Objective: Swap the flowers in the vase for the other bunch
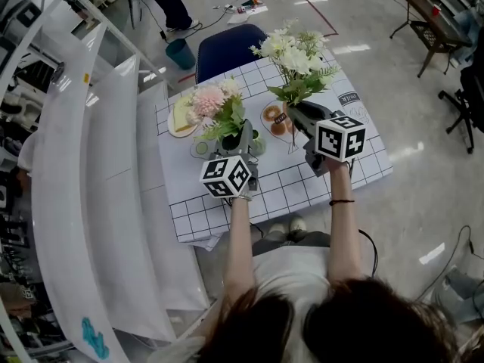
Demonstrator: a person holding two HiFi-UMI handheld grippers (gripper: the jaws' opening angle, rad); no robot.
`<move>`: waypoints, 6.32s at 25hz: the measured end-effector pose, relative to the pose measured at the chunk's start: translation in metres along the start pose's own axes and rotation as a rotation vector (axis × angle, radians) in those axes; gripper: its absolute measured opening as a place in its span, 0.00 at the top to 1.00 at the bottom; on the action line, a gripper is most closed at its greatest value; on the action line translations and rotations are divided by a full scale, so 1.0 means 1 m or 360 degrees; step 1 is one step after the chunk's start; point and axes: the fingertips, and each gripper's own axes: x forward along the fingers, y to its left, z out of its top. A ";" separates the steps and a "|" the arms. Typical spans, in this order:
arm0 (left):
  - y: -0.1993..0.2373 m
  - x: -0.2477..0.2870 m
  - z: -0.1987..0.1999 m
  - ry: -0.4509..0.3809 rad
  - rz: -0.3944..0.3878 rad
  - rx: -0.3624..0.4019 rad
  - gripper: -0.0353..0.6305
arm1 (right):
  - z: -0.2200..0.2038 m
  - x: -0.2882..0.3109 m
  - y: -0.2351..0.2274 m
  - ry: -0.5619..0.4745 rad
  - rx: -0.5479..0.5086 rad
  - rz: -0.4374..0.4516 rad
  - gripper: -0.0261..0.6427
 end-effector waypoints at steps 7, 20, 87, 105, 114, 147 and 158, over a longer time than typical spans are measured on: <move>0.000 -0.002 0.013 -0.0019 -0.0006 -0.0006 0.85 | 0.005 0.001 0.005 -0.0013 -0.0005 0.0012 0.89; 0.003 -0.007 0.031 -0.0056 0.0022 0.0010 0.85 | 0.007 0.005 0.011 -0.0028 -0.0001 0.0037 0.89; 0.042 -0.088 0.088 -0.0278 0.0214 0.0037 0.85 | -0.010 0.016 0.045 -0.0001 0.0029 0.0075 0.89; 0.041 -0.094 0.082 -0.0236 0.0214 0.0078 0.85 | -0.011 0.017 0.059 0.0005 -0.0001 0.0100 0.89; 0.044 -0.095 0.076 -0.0216 0.0212 0.0053 0.85 | -0.006 0.012 0.056 -0.0018 -0.0008 0.0070 0.89; 0.086 -0.100 0.060 -0.0182 0.0298 -0.0042 0.85 | 0.017 0.055 0.061 -0.0226 -0.0016 0.0151 0.89; 0.092 -0.099 0.055 -0.0164 0.0312 -0.0064 0.85 | 0.009 0.071 0.071 -0.0202 -0.0074 0.0222 0.89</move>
